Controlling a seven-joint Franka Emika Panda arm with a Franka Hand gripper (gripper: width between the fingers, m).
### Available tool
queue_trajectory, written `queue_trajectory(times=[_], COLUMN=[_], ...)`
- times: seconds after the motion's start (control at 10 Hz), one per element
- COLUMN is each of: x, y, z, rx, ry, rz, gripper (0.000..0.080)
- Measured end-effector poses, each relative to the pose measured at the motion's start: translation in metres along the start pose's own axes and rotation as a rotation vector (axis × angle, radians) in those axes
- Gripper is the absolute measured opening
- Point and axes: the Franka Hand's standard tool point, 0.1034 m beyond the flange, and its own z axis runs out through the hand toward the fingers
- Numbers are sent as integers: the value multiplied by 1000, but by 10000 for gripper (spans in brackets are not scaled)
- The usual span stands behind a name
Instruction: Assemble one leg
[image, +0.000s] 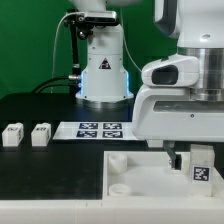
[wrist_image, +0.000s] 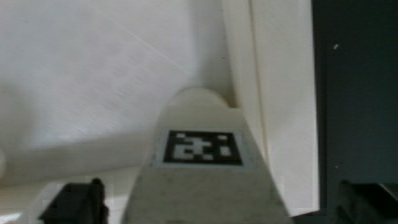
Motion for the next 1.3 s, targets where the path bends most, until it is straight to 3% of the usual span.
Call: queue_trajectory(times=[0.1,0.2,0.3,0.4,0.5,0.6,0.9,1.0,1.3], x=[0,0,-1,-1,-1,-1,0,1,-2], y=[0,0,-1,-1,0,1,2,4,6], z=[1,1,1,1,1,2,2,2,4], rx=[0,0,6,6,4,4,6,34,154], ry=[-1,-1,-3,-4,-5,-5,-7,-19,-53], rz=[23,24,108,232,316,383,762,915,1480], gripper=[649,557,557,368,368,290,290,290,290])
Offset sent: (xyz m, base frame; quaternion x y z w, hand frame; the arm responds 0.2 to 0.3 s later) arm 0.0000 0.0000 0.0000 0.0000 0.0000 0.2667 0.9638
